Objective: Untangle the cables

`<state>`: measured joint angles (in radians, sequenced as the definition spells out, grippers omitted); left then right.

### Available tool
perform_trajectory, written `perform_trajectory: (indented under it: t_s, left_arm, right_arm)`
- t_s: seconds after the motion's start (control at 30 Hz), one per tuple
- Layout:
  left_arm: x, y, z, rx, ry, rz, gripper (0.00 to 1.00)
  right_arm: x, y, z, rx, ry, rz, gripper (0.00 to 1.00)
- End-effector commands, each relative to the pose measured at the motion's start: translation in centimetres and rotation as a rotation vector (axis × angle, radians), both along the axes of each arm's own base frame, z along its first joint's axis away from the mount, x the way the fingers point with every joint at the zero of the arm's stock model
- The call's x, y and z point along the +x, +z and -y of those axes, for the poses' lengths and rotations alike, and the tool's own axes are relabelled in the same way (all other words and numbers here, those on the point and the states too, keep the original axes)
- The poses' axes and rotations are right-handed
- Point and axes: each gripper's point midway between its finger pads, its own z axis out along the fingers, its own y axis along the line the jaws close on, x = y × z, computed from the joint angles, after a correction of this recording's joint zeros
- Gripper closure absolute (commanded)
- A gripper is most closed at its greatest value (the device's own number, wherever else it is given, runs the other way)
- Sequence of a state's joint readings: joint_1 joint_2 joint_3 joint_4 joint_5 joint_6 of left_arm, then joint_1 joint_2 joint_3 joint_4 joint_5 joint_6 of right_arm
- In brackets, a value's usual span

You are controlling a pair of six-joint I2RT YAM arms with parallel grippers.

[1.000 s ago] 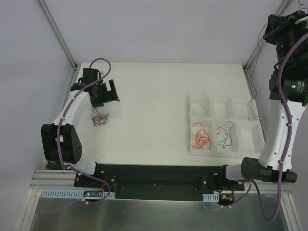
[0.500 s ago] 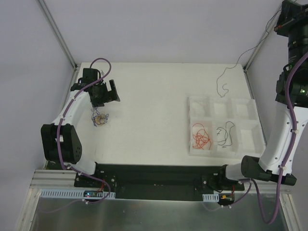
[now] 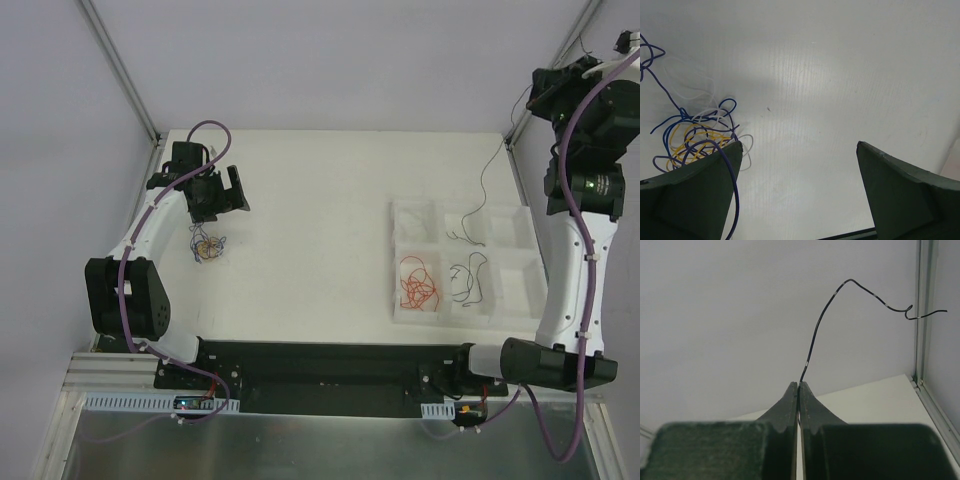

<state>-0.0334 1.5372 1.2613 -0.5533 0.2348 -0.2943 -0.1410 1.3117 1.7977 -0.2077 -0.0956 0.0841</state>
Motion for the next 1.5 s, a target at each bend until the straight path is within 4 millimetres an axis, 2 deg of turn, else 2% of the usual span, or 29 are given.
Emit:
perform_trajectory:
  t_s: [0.0,0.2,0.37,0.57,0.67,0.8,0.9,1.03,1.2,1.3,1.37,1.47]
  left_arm:
    - [0.2,1.1,0.7,-0.021,-0.031,0.041,0.04]
    - [0.1,1.3,0.8,-0.027,-0.035,0.043,0.04]
    - [0.1,1.6,1.0,-0.035,-0.041,0.054,0.04]
    - [0.0,1.8,1.1,-0.042,-0.042,0.058,0.04]
    - [-0.1,2.0,1.2,-0.042,-0.045,0.064,0.04]
    - [-0.1,2.1,1.4,-0.056,-0.049,0.065,0.04]
    - [0.0,2.1,1.6,-0.07,-0.052,0.065,0.04]
    - [-0.1,2.1,1.7,-0.078,-0.054,0.067,0.04]
    - [-0.2,2.1,2.1,-0.097,-0.061,0.066,0.04]
    - [-0.2,2.2,2.1,-0.097,-0.063,0.071,0.04]
    - [-0.2,2.2,2.0,-0.093,-0.06,0.072,0.04]
    - [-0.3,2.3,2.1,-0.097,-0.063,0.075,0.04]
  right_arm:
    - [-1.6,1.4,0.0,0.0,0.002,0.073,1.0]
    - [-0.6,-2.1,0.4,0.023,-0.008,-0.002,1.0]
    - [-0.2,-3.6,-0.1,0.042,0.02,-0.045,1.0]
    - [0.1,-4.6,0.1,0.04,0.012,-0.074,1.0]
    - [0.1,-6.7,1.0,0.031,-0.033,-0.13,1.0]
    - [-0.1,-11.4,2.9,0.028,-0.144,-0.233,1.0]
    - [0.3,-15.5,2.9,0.062,-0.141,-0.317,1.0]
    - [1.2,-23.2,2.5,0.141,-0.131,-0.483,1.0]
    - [2.1,-32.3,-1.3,0.291,0.045,-0.73,1.0]
    - [1.8,-36.3,-2.7,0.344,0.091,-0.851,1.0]
    - [1.4,-38.4,-2.5,0.343,0.067,-0.919,1.0]
    - [1.0,-40.2,-1.4,0.305,0.012,-0.998,1.0]
